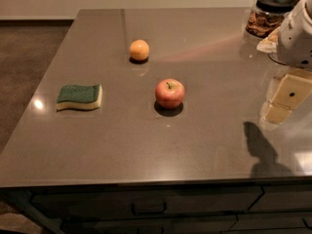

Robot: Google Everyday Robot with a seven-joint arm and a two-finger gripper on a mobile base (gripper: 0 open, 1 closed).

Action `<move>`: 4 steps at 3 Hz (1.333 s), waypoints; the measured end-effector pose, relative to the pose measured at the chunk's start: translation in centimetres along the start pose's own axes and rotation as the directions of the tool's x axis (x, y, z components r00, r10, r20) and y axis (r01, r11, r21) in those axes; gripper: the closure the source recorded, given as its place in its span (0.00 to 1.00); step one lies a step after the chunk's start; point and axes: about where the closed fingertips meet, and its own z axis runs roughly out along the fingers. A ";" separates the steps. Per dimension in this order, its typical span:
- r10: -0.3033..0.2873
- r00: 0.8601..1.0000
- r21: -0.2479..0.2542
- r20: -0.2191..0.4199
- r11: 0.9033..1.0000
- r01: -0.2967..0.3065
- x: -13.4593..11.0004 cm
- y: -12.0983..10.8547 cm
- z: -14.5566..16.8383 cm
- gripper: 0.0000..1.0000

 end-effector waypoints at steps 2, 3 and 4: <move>0.003 1.000 -0.003 0.028 1.000 -0.003 0.0 -0.2 -0.3 0.00; 0.018 0.997 -0.021 0.073 1.000 -0.016 0.2 -0.5 -0.5 0.00; 0.023 0.983 -0.013 0.181 1.000 -0.021 -3.8 1.7 -6.9 0.00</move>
Offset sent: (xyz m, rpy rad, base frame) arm 0.0009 -0.0034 0.0023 0.0661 0.0157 0.0124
